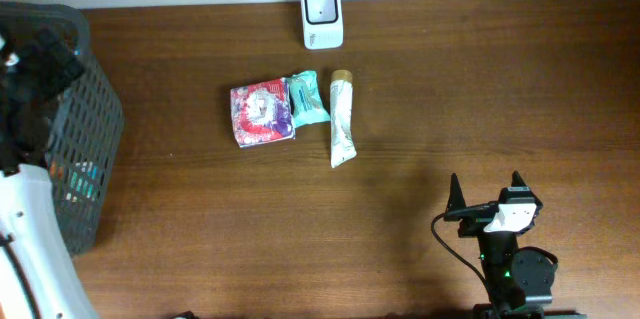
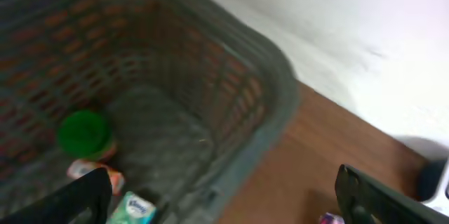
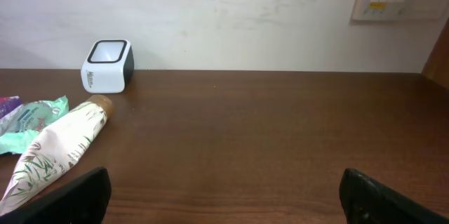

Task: Scan the item barcode
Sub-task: 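Place the red-purple pack left of the tissue pack, then grasp the small orange bottle in the basket with the left gripper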

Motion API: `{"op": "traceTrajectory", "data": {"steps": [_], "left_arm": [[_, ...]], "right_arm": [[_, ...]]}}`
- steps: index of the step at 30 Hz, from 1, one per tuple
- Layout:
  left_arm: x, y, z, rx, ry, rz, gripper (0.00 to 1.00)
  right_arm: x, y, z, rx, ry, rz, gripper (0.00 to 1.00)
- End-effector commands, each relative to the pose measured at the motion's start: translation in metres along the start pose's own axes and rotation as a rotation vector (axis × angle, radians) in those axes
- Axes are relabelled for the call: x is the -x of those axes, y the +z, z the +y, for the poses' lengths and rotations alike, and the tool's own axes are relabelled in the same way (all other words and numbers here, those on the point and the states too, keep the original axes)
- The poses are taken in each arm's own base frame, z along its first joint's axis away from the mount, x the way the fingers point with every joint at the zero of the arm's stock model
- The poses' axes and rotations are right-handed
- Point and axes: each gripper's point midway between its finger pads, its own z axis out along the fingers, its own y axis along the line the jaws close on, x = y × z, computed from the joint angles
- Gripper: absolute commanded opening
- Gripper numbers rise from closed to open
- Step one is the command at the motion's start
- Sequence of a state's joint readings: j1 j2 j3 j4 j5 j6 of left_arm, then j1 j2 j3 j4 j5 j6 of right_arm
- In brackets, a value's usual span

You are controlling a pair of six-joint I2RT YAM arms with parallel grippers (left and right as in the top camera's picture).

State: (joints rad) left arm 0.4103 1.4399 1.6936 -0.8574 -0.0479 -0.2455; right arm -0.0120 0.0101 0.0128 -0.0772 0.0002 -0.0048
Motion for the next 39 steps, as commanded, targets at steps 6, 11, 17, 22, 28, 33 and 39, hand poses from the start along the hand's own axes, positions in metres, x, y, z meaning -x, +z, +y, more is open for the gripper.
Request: {"op": "traceTrajectory", "data": {"steps": [6, 11, 17, 22, 28, 33, 39], "left_arm": [[-0.016, 0.019, 0.097, 0.247, -0.223, 0.088, 0.99], [-0.04, 0.05, 0.118, 0.353, -0.213, 0.187, 0.99], [-0.063, 0.074, 0.139, 0.464, -0.19, 0.27, 0.99], [-0.086, 0.1, 0.152, 0.522, -0.172, 0.351, 0.98], [-0.137, 0.141, 0.164, 0.611, -0.356, 0.459, 0.92], [-0.17, 0.17, 0.182, 0.661, -0.41, 0.524, 0.96], [-0.185, 0.186, 0.19, 0.646, -0.437, 0.557, 0.76]], "right_arm": [[-0.003, 0.0, 0.0, 0.0, -0.007, 0.006, 0.99], [-0.003, 0.0, 0.0, 0.0, -0.006, 0.006, 0.99], [-0.003, 0.0, 0.0, 0.0, -0.006, 0.006, 0.99], [-0.003, 0.0, 0.0, 0.0, -0.006, 0.006, 0.98], [-0.003, 0.0, 0.0, 0.0, -0.006, 0.006, 0.99], [-0.003, 0.0, 0.0, 0.0, -0.007, 0.006, 0.99], [-0.003, 0.0, 0.0, 0.0, -0.006, 0.006, 0.99]]}}
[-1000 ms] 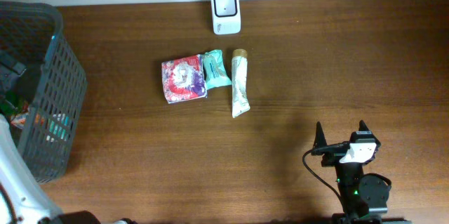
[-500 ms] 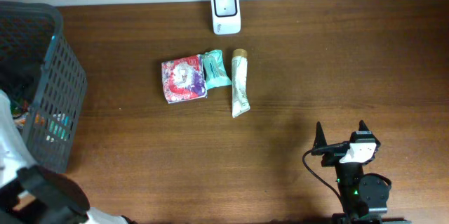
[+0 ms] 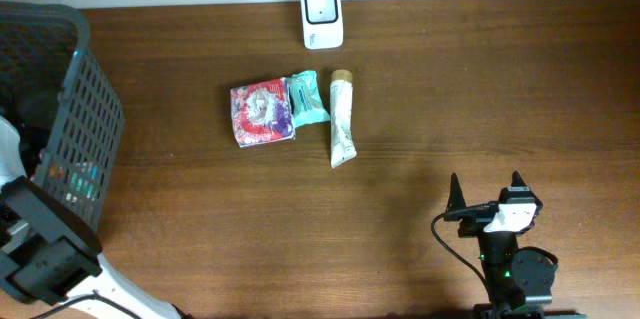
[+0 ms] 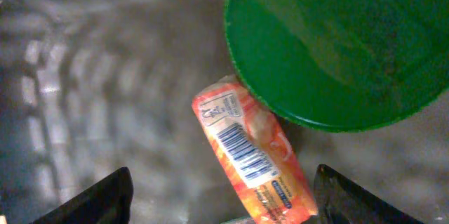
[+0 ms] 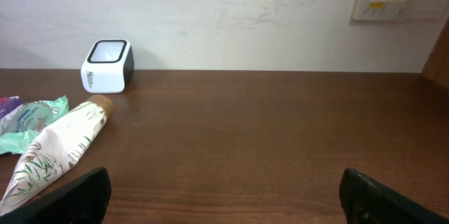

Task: Scan the item barcode
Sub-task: 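Grasp the small orange bottle in the basket with the left gripper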

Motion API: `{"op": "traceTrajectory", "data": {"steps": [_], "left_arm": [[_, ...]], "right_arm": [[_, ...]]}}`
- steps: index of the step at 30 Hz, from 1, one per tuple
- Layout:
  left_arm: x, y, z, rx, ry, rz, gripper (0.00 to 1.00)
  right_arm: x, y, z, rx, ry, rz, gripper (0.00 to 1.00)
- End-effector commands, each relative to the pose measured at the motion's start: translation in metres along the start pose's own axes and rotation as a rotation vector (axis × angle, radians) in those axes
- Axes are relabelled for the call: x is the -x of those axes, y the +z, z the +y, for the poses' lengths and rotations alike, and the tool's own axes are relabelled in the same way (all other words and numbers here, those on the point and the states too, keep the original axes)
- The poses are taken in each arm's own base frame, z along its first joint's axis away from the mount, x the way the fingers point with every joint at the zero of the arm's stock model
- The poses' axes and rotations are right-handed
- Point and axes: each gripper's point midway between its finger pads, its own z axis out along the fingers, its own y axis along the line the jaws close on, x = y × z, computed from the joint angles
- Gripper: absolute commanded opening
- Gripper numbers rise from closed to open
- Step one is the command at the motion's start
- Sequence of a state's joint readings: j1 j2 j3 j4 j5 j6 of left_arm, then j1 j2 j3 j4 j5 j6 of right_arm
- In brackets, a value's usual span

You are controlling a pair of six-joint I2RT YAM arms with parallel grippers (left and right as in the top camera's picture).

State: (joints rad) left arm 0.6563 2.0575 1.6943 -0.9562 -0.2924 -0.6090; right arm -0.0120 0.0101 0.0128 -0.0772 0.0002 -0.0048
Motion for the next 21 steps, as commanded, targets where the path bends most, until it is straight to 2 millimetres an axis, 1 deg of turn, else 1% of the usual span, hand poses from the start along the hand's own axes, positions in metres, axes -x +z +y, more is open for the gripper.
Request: {"op": "traceTrajectory", "data": {"steps": [1, 3, 5, 6, 7, 8, 9, 10, 11, 13, 15, 17, 18, 19, 20, 21], "left_arm": [[-0.009, 0.021, -0.005, 0.005, 0.005, 0.047, 0.73], [-0.012, 0.032, -0.005, 0.019, 0.011, 0.06, 0.58], [-0.009, 0.033, -0.007, 0.012, 0.051, 0.044, 0.3], [-0.008, 0.032, -0.007, 0.011, 0.075, 0.043, 0.1], [-0.008, 0.029, -0.006, 0.01, 0.074, 0.044, 0.0], [-0.007, 0.025, -0.006, 0.007, 0.072, 0.04, 0.0], [-0.002, 0.011, -0.004, -0.006, 0.065, 0.02, 0.0], [0.009, -0.018, -0.005, -0.052, 0.049, -0.02, 0.0], [0.014, -0.038, -0.007, -0.1, 0.036, -0.047, 0.0], [0.029, -0.096, -0.004, -0.207, 0.004, -0.138, 0.0], [0.033, -0.144, -0.005, -0.328, -0.011, -0.195, 0.0], [0.027, -0.193, -0.01, -0.489, -0.007, -0.224, 0.0], [0.022, -0.23, -0.011, -0.604, 0.003, -0.253, 0.0], [0.018, -0.257, -0.014, -0.692, 0.017, -0.277, 0.0], [0.007, -0.288, -0.018, -0.792, 0.05, -0.294, 0.0], [-0.012, -0.317, -0.026, -0.882, 0.103, -0.298, 0.0]], "right_arm": [[-0.003, 0.0, 0.0, 0.0, -0.007, 0.006, 0.99], [-0.003, 0.0, 0.0, 0.0, -0.007, 0.006, 0.99], [-0.003, 0.0, 0.0, 0.0, -0.006, 0.006, 0.99], [-0.003, 0.0, 0.0, 0.0, -0.007, 0.006, 0.99], [-0.003, 0.0, 0.0, 0.0, -0.006, 0.006, 0.99], [-0.003, 0.0, 0.0, 0.0, -0.007, 0.006, 0.99], [-0.003, 0.0, 0.0, 0.0, -0.007, 0.006, 0.99], [-0.003, 0.0, 0.0, 0.0, -0.006, 0.006, 0.99], [-0.003, 0.0, 0.0, 0.0, -0.007, 0.006, 0.99], [-0.003, 0.0, 0.0, 0.0, -0.007, 0.006, 0.99], [-0.003, 0.0, 0.0, 0.0, -0.006, 0.006, 0.99], [-0.003, 0.0, 0.0, 0.0, -0.007, 0.006, 0.99], [-0.003, 0.0, 0.0, 0.0, -0.007, 0.006, 0.99], [-0.003, 0.0, 0.0, 0.0, -0.006, 0.006, 0.99], [-0.003, 0.0, 0.0, 0.0, -0.007, 0.006, 0.99], [-0.003, 0.0, 0.0, 0.0, -0.006, 0.006, 0.99]]}}
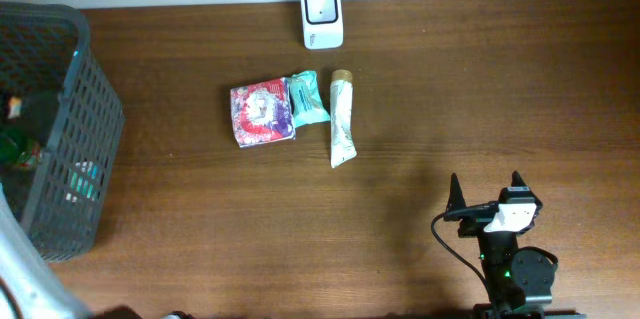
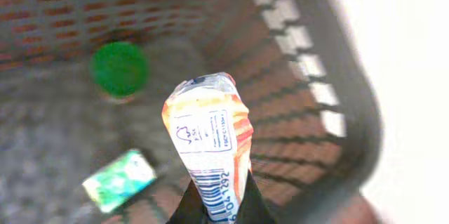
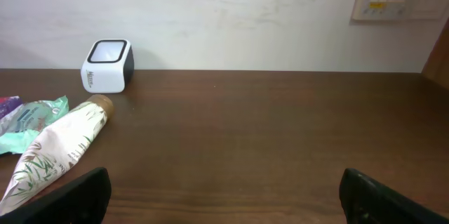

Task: Scan the item barcode
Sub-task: 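Grasp the small orange bottle in the basket with the left gripper, then place the orange bottle beside the white-green tube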

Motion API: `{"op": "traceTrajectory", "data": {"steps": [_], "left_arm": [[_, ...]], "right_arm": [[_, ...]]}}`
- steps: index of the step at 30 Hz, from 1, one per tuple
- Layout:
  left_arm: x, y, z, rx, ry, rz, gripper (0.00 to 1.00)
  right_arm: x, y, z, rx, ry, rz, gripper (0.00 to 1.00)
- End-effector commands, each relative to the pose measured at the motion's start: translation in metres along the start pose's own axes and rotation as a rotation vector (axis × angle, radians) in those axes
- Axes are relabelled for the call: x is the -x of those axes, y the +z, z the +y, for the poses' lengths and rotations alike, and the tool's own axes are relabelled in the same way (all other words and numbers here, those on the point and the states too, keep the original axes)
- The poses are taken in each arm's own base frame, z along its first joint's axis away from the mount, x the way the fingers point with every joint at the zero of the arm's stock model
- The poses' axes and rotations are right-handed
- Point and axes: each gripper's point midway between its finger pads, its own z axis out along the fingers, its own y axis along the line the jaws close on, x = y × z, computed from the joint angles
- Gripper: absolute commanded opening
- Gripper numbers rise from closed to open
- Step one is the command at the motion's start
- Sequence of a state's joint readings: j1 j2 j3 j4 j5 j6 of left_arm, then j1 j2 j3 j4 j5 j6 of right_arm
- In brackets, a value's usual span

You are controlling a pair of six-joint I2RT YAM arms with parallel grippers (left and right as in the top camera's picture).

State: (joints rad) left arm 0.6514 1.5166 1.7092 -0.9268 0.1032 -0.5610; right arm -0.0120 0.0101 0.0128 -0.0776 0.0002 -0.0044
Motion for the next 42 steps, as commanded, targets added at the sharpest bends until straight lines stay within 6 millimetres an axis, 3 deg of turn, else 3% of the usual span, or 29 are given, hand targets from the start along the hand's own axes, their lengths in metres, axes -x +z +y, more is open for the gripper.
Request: {"op": "traceTrajectory", "data": {"steps": [1, 3, 4, 6, 7, 8, 10, 11, 13, 14, 15, 17, 18, 20, 22, 24, 25, 26, 27, 28, 29, 32, 35, 38, 40, 41, 42], "left_arm": [[-0.021, -0.063, -0.071, -0.29, 0.102, 0.005, 0.0], [-0.046, -0.083, -0.125, -0.438, 0.459, -0.051, 0.0], [-0.074, -0.09, -0.15, -0.509, 0.603, -0.028, 0.0], [-0.108, -0.101, -0.174, -0.589, 0.742, 0.002, 0.0], [-0.148, -0.116, -0.197, -0.688, 0.977, 0.001, 0.0], [-0.171, -0.121, -0.207, -0.739, 1.086, 0.011, 0.0], [-0.209, -0.118, -0.22, -0.792, 1.145, 0.085, 0.0], [-0.244, -0.11, -0.226, -0.815, 1.19, 0.171, 0.0], [-0.308, -0.093, -0.233, -0.835, 1.261, 0.327, 0.0], [-0.328, -0.087, -0.235, -0.836, 1.266, 0.377, 0.0], [-0.372, -0.075, -0.241, -0.831, 1.265, 0.474, 0.0], [-0.417, -0.058, -0.245, -0.825, 1.281, 0.545, 0.0], [-0.436, -0.036, -0.244, -0.744, 1.251, 0.561, 0.0], [-0.455, 0.01, -0.231, -0.548, 1.226, 0.547, 0.0], [-0.473, 0.029, -0.221, -0.502, 1.213, 0.593, 0.0], [-0.499, 0.062, -0.203, -0.411, 1.162, 0.655, 0.02], [-0.512, 0.075, -0.195, -0.379, 1.143, 0.68, 0.26], [-0.516, 0.08, -0.192, -0.37, 1.146, 0.686, 0.32], [-0.516, 0.081, -0.192, -0.371, 1.146, 0.686, 0.53], [-0.514, 0.078, -0.196, -0.38, 1.143, 0.681, 0.82], [-0.51, 0.072, -0.204, -0.397, 1.137, 0.678, 0.88], [-0.465, 0.028, -0.25, -0.475, 1.104, 0.604, 0.92], [-0.386, -0.038, -0.283, -0.563, 1.04, 0.455, 0.99], [-0.295, -0.065, -0.267, -0.505, 0.953, 0.304, 0.99], [-0.218, -0.07, -0.235, -0.43, 0.842, 0.223, 0.99], [-0.202, -0.071, -0.227, -0.411, 0.817, 0.206, 0.99], [-0.17, -0.074, -0.207, -0.371, 0.764, 0.171, 1.0]], "right_arm": [[-0.003, 0.0, 0.0, 0.0, -0.007, 0.006, 0.99], [-0.003, 0.0, 0.0, 0.0, -0.007, 0.006, 0.99], [-0.003, 0.0, 0.0, 0.0, -0.007, 0.005, 0.99], [-0.003, 0.0, 0.0, 0.0, -0.007, 0.006, 0.99], [-0.003, 0.0, 0.0, 0.0, -0.007, 0.006, 0.99], [-0.003, 0.0, 0.0, 0.0, -0.007, 0.006, 0.99], [-0.003, 0.0, 0.0, 0.0, -0.007, 0.006, 0.99], [-0.003, 0.0, 0.0, 0.0, -0.007, 0.006, 0.99], [-0.003, 0.0, 0.0, 0.0, -0.007, 0.006, 0.99], [-0.003, 0.0, 0.0, 0.0, -0.007, 0.006, 0.99], [-0.003, 0.0, 0.0, 0.0, -0.007, 0.005, 0.99], [-0.003, 0.0, 0.0, 0.0, -0.007, 0.006, 0.99], [-0.003, 0.0, 0.0, 0.0, -0.007, 0.005, 0.99], [-0.003, 0.0, 0.0, 0.0, -0.007, 0.006, 0.99], [-0.003, 0.0, 0.0, 0.0, -0.007, 0.006, 0.99], [-0.003, 0.0, 0.0, 0.0, -0.007, 0.006, 0.99], [-0.003, 0.0, 0.0, 0.0, -0.007, 0.006, 0.99], [-0.003, 0.0, 0.0, 0.0, -0.007, 0.006, 0.99], [-0.003, 0.0, 0.0, 0.0, -0.007, 0.006, 0.99], [-0.003, 0.0, 0.0, 0.0, -0.007, 0.006, 0.99], [-0.003, 0.0, 0.0, 0.0, -0.007, 0.006, 0.99], [-0.003, 0.0, 0.0, 0.0, -0.007, 0.005, 0.99], [-0.003, 0.0, 0.0, 0.0, -0.007, 0.006, 0.99], [-0.003, 0.0, 0.0, 0.0, -0.007, 0.006, 0.99], [-0.003, 0.0, 0.0, 0.0, -0.007, 0.006, 0.99], [-0.003, 0.0, 0.0, 0.0, -0.007, 0.006, 0.99], [-0.003, 0.0, 0.0, 0.0, -0.007, 0.005, 0.99]]}}
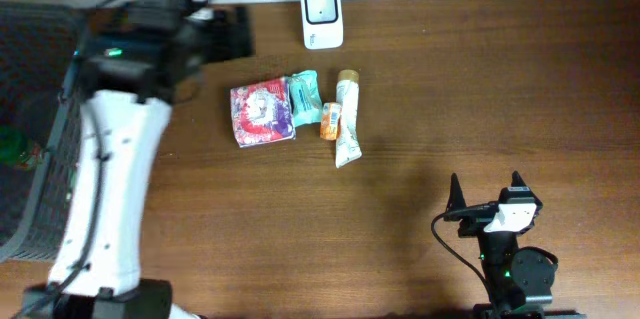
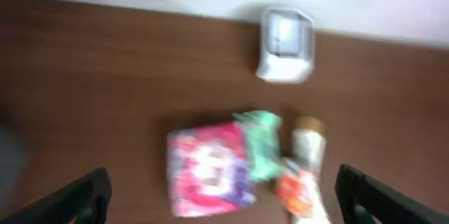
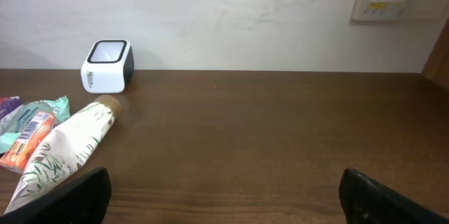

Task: Scan the item barcode
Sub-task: 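Place the orange bottle beside the white-green tube, then grasp the Kleenex box in the basket with the left gripper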

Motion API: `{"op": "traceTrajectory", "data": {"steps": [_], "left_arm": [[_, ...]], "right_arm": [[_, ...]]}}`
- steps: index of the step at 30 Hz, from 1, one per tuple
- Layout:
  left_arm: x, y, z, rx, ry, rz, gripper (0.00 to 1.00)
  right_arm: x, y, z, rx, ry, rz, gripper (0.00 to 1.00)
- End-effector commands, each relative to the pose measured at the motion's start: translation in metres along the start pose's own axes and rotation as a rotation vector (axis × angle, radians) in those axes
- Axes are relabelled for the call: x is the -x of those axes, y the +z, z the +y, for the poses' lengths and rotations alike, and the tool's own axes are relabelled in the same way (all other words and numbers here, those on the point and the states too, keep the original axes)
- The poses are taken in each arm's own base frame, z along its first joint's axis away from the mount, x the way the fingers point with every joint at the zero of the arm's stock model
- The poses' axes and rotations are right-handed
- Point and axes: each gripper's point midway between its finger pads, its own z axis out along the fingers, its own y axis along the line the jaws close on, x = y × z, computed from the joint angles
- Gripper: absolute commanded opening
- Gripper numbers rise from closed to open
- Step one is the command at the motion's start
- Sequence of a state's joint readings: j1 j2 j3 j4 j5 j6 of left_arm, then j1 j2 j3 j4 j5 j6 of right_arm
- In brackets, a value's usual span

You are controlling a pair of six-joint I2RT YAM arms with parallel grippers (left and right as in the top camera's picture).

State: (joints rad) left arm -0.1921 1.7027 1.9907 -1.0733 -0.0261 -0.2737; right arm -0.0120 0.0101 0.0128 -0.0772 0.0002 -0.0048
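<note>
An orange barcode packet (image 1: 330, 119) lies on the table between a teal packet (image 1: 305, 97) and a white tube (image 1: 347, 124). It also shows in the blurred left wrist view as the orange packet (image 2: 298, 189) and in the right wrist view as the orange packet (image 3: 28, 140). The white scanner (image 1: 322, 2) stands at the table's far edge, above these items. My left gripper (image 1: 238, 34) hangs open and empty above the table, left of the scanner (image 2: 284, 34). My right gripper (image 1: 487, 194) rests open at the near right.
A pink packet (image 1: 262, 112) lies left of the teal one. A dark mesh basket (image 1: 40, 209) stands at the left edge with a green-lidded item (image 1: 10, 144) inside. The left arm (image 1: 115, 169) reaches over the table's left side.
My left gripper was shut on the orange packet above the basket. Now it is open over the table near the scanner, and the packet lies beside the tube, which has shifted slightly.
My left gripper first hung open over the basket. Then it was down inside, open around the orange packet by the green lid. Then it held the packet raised in the basket. Now the packet lies on the table among the other items. The right arm stayed still.
</note>
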Motion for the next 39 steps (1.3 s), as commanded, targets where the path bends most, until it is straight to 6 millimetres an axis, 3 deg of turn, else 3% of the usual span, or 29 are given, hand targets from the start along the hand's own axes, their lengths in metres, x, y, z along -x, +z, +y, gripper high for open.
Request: {"op": "traceTrajectory", "data": {"steps": [1, 2, 4, 10, 13, 14, 16, 21, 25, 27, 32, 39], "left_arm": [[0.019, -0.059, 0.076, 0.125, -0.129, -0.106, 0.99], [0.019, -0.068, 0.092, 0.154, -0.157, -0.115, 0.96], [0.016, -0.087, 0.146, 0.256, -0.254, -0.128, 0.92], [-0.005, -0.129, 0.28, 0.514, -0.508, -0.169, 1.0], [-0.018, -0.121, 0.327, 0.585, -0.585, -0.139, 0.99], [-0.025, -0.112, 0.355, 0.615, -0.624, -0.127, 0.99], [-0.052, -0.094, 0.384, 0.636, -0.627, -0.007, 0.91], [-0.105, -0.037, 0.402, 0.574, -0.493, 0.294, 0.9], [-0.133, -0.014, 0.403, 0.523, -0.472, 0.43, 0.91], [-0.137, 0.0, 0.394, 0.421, -0.432, 0.456, 0.92], [-0.159, 0.013, 0.386, 0.288, -0.43, 0.503, 0.93], [-0.214, 0.053, 0.374, 0.165, -0.412, 0.571, 0.9]], "right_arm": [[-0.003, 0.0, 0.0, 0.0, -0.006, 0.006, 0.99], [-0.003, 0.0, 0.0, 0.0, -0.006, 0.006, 0.99], [-0.003, 0.0, 0.0, 0.0, -0.006, 0.006, 0.99], [-0.003, 0.0, 0.0, 0.0, -0.007, 0.006, 0.99], [-0.003, 0.0, 0.0, 0.0, -0.006, 0.006, 0.99], [-0.003, 0.0, 0.0, 0.0, -0.006, 0.006, 0.99], [-0.003, 0.0, 0.0, 0.0, -0.007, 0.006, 0.98], [-0.003, 0.0, 0.0, 0.0, -0.007, 0.006, 0.99], [-0.003, 0.0, 0.0, 0.0, -0.007, 0.006, 0.99], [-0.003, 0.0, 0.0, 0.0, -0.006, 0.006, 0.99], [-0.003, 0.0, 0.0, 0.0, -0.007, 0.006, 0.99], [-0.003, 0.0, 0.0, 0.0, -0.006, 0.006, 0.99]]}}
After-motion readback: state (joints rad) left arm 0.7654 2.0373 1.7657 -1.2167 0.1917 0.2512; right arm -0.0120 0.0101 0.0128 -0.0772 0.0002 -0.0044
